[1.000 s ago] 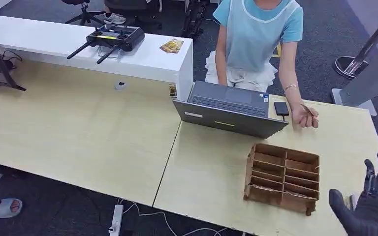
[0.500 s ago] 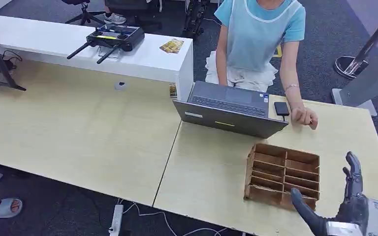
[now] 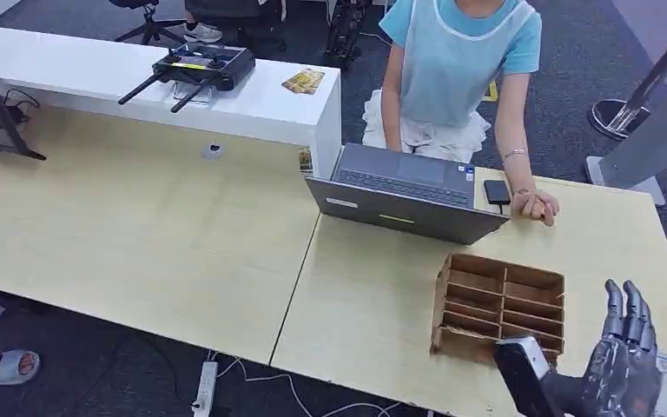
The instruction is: Pass the card to the sensor for recognition and then transmit it.
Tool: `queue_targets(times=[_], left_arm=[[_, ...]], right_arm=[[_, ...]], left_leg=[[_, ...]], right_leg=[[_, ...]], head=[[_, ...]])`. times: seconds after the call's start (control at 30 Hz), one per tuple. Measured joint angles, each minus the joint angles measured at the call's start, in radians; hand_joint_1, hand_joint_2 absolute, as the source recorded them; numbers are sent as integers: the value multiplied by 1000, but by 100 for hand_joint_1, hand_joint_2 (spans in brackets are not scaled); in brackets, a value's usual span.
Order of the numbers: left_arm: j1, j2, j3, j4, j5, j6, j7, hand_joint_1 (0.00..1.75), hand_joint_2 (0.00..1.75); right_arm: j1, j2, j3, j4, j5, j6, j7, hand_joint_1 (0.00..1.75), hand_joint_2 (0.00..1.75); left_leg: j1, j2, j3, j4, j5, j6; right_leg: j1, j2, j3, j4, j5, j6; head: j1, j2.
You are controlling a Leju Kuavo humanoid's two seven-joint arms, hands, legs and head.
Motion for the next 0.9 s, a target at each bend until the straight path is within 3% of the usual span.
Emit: queue_targets(times=[0.13,0.37,0.9], left_arm=[[0,2,0,0,2,-3,9,0,0],[-1,2,0,0,-7,3,32,0,0],[-1,1,0,0,-11,2,31,0,0]], right_arm=[[5,-25,32,15,137,-25,26,0,175],[18,-80,121,46,213,-61,104,0,175],[69,-132,124,55,173,-53,86,0,175]], left_leg=[[0,0,0,0,0,0],[0,0,0,0,0,0],[0,0,0,0,0,0]], right_leg=[[0,0,0,0,0,0],[0,0,0,0,0,0],[0,0,0,0,0,0]], head=[[0,0],[0,0],[0,0]])
